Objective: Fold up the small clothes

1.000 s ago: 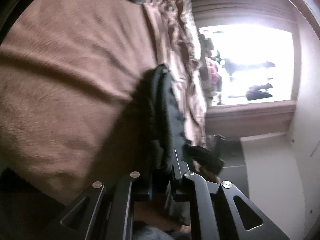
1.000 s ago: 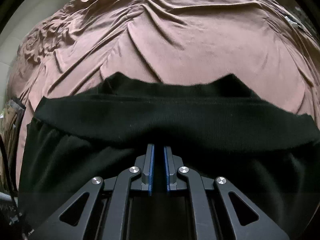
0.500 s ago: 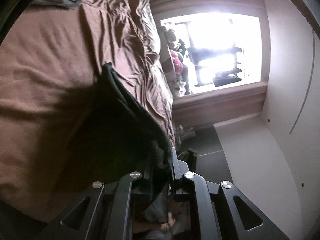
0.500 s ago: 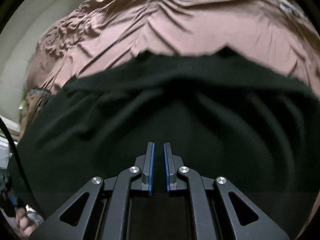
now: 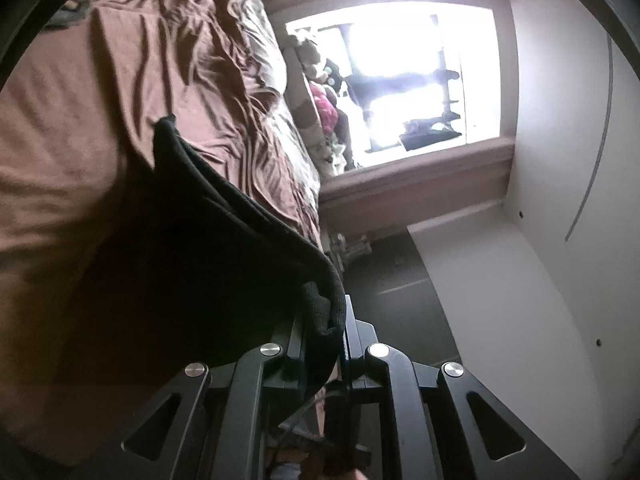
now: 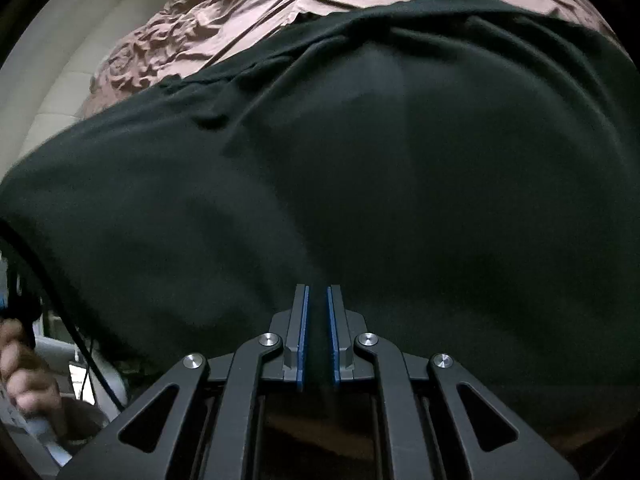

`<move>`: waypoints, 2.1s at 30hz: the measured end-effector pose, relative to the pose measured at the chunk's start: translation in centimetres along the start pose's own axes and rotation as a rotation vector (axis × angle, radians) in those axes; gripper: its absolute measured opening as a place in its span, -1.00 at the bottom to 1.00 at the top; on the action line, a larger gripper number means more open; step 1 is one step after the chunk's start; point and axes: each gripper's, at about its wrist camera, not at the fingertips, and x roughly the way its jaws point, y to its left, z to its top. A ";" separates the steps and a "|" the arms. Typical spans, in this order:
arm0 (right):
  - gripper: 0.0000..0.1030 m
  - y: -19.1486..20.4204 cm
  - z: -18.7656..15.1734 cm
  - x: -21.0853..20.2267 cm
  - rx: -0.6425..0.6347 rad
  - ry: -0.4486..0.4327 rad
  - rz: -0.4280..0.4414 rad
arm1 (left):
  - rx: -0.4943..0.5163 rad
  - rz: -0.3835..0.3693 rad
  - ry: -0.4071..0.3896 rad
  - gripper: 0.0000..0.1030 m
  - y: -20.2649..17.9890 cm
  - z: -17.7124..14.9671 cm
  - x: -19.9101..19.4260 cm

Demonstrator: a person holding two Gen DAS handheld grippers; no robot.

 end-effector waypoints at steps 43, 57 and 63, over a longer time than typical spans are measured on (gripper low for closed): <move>0.14 -14.0 -12.0 -18.7 0.221 -0.403 0.140 | 0.244 -0.033 0.464 -0.75 -10.4 -8.1 22.7; 0.14 -19.4 -16.4 -21.3 0.369 -0.427 0.103 | 0.239 0.066 0.796 0.13 -8.3 -19.8 30.7; 0.14 -19.7 -16.8 -21.1 0.357 -0.404 0.094 | 0.267 0.146 0.713 0.30 -7.6 -16.1 29.3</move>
